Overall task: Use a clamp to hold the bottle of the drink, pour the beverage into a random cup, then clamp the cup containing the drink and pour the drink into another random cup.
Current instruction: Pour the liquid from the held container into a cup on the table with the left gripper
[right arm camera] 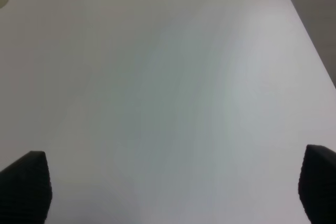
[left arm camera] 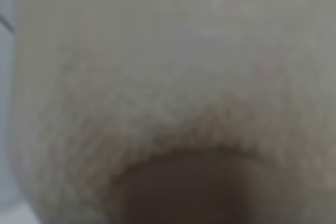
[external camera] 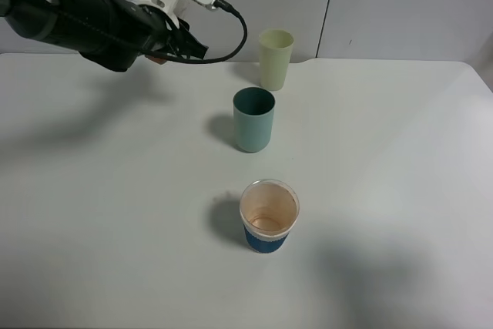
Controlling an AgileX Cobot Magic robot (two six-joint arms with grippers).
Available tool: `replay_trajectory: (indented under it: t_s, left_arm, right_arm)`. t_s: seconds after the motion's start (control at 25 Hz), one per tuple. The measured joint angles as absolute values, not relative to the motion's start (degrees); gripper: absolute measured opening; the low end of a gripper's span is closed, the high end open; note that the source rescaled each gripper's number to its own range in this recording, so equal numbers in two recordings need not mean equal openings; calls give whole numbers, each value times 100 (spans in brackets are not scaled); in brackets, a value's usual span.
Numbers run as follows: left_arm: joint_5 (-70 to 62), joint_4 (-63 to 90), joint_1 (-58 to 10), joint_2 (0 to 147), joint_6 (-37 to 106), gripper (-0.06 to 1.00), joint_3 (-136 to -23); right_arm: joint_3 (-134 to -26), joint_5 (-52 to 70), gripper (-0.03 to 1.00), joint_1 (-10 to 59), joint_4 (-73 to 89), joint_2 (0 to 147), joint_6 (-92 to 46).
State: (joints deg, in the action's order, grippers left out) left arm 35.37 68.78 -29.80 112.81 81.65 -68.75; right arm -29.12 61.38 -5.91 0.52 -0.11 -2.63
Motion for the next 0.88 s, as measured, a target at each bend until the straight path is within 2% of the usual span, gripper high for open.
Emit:
replay_trajectory:
  t_s: [0.36,0.6,0.88]
  left_arm:
    - [4172,7421,-3113,11562,10256,5,-7628]
    - [4281,7563,-3127,11840,10923,5,-7872]
    - [4978,7749,-3296,12328,11425,5,-8419]
  right_arm:
    - [-2912,6138,100,-591,52,-11,-263]
    - [-2912,6138,100,-591,52,-11,-263]
    - [-2912,6138,100,-591,46,-11,-263]
